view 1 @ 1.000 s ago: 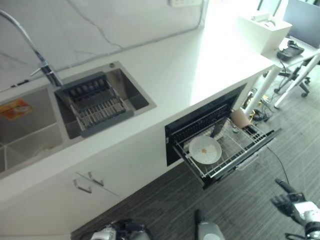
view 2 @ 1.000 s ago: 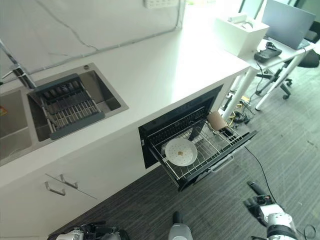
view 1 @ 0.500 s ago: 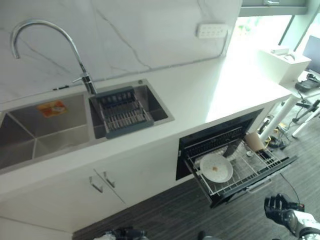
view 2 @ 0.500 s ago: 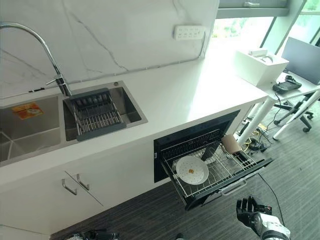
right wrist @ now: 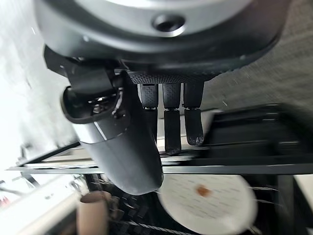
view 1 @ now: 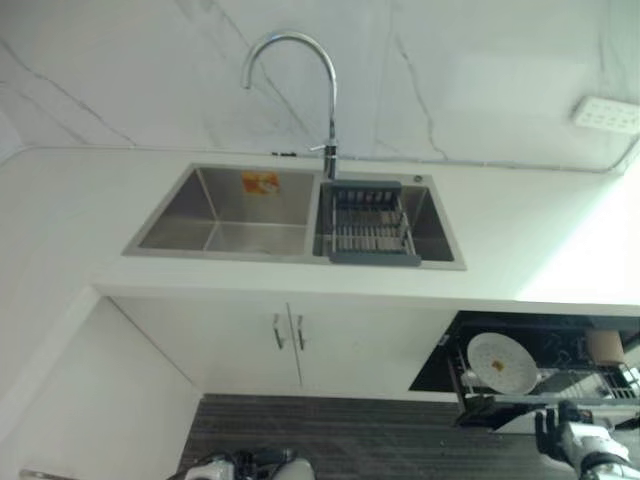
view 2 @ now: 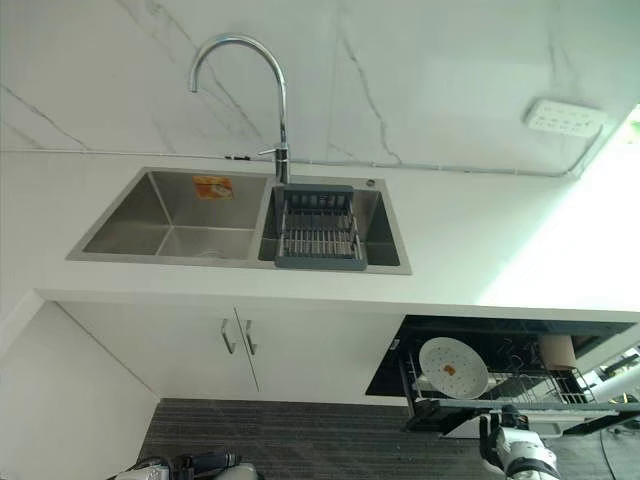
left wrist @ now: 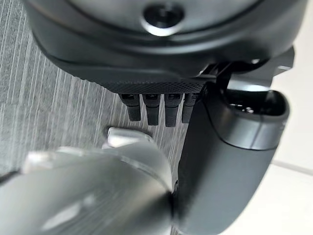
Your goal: Place the dishes in the dishwasher.
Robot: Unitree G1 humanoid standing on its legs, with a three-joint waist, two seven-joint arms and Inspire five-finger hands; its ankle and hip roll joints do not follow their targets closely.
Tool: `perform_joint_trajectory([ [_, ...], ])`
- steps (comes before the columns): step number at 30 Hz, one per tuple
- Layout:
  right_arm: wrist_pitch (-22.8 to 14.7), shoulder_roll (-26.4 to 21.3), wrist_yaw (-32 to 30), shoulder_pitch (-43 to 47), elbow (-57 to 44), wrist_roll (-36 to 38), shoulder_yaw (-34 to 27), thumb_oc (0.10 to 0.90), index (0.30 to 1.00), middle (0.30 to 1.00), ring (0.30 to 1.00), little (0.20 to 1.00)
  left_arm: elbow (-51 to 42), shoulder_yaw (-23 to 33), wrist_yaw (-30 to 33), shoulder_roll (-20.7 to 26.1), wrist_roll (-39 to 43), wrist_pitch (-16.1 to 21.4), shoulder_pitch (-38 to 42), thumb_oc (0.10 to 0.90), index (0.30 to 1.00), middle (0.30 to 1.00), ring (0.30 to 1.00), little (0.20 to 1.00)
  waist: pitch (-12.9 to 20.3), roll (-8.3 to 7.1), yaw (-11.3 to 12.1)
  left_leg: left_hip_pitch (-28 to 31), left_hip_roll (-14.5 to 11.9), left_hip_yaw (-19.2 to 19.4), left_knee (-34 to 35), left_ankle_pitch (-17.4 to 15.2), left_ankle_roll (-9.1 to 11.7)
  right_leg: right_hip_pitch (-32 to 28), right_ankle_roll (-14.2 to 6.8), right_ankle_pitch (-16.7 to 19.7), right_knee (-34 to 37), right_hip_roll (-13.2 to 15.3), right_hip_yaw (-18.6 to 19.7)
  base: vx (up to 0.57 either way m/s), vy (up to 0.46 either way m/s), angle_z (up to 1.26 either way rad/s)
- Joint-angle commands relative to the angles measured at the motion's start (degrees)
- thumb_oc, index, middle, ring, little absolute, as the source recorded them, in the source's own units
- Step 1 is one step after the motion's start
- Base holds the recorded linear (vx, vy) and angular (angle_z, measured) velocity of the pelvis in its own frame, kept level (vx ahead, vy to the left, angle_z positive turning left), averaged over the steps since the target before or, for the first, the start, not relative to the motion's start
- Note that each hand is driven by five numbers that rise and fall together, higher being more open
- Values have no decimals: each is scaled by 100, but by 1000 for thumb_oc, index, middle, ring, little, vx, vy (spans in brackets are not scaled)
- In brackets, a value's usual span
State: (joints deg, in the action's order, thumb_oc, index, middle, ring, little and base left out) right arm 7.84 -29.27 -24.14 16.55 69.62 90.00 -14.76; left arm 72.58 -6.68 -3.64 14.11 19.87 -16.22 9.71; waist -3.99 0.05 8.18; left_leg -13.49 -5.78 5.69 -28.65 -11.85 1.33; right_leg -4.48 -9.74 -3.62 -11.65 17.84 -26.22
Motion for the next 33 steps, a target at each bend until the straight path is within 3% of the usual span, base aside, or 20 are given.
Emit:
perform_joint_trajectory([
  [1,175,218,209,1009,-507,-155,17,400,300,300,300,300,511,-329,412,274,-342,-390,-304,800,900,900,900,900,-311,69,395,588,-269,-188,1146,282,520,-94,-273,-619,-554,260,137,120,84,29],
  [5,90,210,147,1202,-637,-189,83,400,300,300,300,300,467,-360,481,275,-310,-368,-351,800,900,900,900,900,-358,69,507,534,-182,-302,1146,316,491,-134,-295,-593,-554,297,62,72,73,29],
  [6,-133,146,71,1471,-804,-219,124,400,300,300,300,300,359,-413,592,282,-265,-337,-375,800,900,900,900,900,-441,70,647,426,-50,-459,1146,381,446,-150,-338,-533,-554,361,-34,107,100,30],
  [9,-414,67,94,1738,-892,-246,117,400,300,300,300,300,244,-451,639,305,-290,-334,-347,800,900,900,900,900,-521,89,768,297,69,-587,1146,442,401,-125,-387,-470,-554,431,-115,46,51,48],
  [11,-805,-17,103,2043,-982,-326,140,400,300,300,300,300,100,-508,697,305,-316,-310,-313,800,900,900,900,900,-620,148,910,136,188,-711,1146,514,351,-63,-438,-375,-554,523,-200,-51,30,34],
  [12,-1234,-160,80,2470,-1101,-444,203,400,300,300,300,300,-110,-615,746,299,-252,-305,-259,800,900,900,900,900,-777,274,1035,-131,328,-847,1146,619,309,74,-446,-260,-554,622,-258,-144,43,33],
  [16,-1772,-649,122,3336,-1260,-594,470,400,300,300,300,300,-420,-748,701,307,-2,-100,-273,800,900,900,900,900,-1227,638,1157,-712,600,-1003,1146,840,266,465,-444,-76,-554,821,-205,-222,112,29],
  [20,-2200,-958,238,3918,-1368,-763,765,400,300,300,300,300,-656,-748,607,334,81,2,-303,800,900,900,900,900,-1486,829,1225,-1059,706,-1021,1146,862,324,703,-499,-109,-554,937,-58,-98,53,6],
  [21,-2214,-951,236,3932,-1363,-768,770,400,300,300,300,300,-665,-742,608,336,80,0,-302,800,900,900,900,900,-1512,870,1243,-1115,709,-1005,1146,992,292,767,-456,16,-554,957,-122,-50,40,-9],
  [22,-2302,-1015,269,4031,-1386,-783,810,400,300,300,300,300,-695,-752,601,355,85,43,-323,800,900,900,900,900,-1534,868,1241,-1124,708,-1010,1146,886,338,747,-508,-88,-554,972,-46,-138,79,-11],
  [23,-2471,-1056,350,4169,-1415,-804,839,400,300,300,300,300,-782,-732,585,377,70,85,-342,800,900,900,900,900,-1617,948,1276,-1244,699,-973,1146,1035,320,840,-480,57,-554,1021,-94,-56,23,-12],
  [28,-2485,-1008,611,4268,-1773,-1113,886,400,300,300,300,300,-1100,-704,481,482,26,121,-352,800,900,900,900,900,-1677,908,1230,-1288,592,-845,1146,922,404,864,-526,-40,-554,1054,45,-17,37,-2],
  [30,-2463,-981,722,4189,-1799,-1313,872,400,300,300,300,300,-1145,-703,480,506,64,156,-341,800,900,900,900,900,-1697,926,1216,-1319,549,-780,1146,1028,380,932,-513,93,-554,1089,-8,-53,56,-32],
  [33,-2536,-948,966,3963,-1872,-1701,847,400,300,300,300,300,-1230,-654,485,574,17,338,-278,800,900,900,900,900,-1655,795,1159,-1237,442,-736,1146,861,430,914,-526,3,-554,1073,94,4,-55,-45],
])
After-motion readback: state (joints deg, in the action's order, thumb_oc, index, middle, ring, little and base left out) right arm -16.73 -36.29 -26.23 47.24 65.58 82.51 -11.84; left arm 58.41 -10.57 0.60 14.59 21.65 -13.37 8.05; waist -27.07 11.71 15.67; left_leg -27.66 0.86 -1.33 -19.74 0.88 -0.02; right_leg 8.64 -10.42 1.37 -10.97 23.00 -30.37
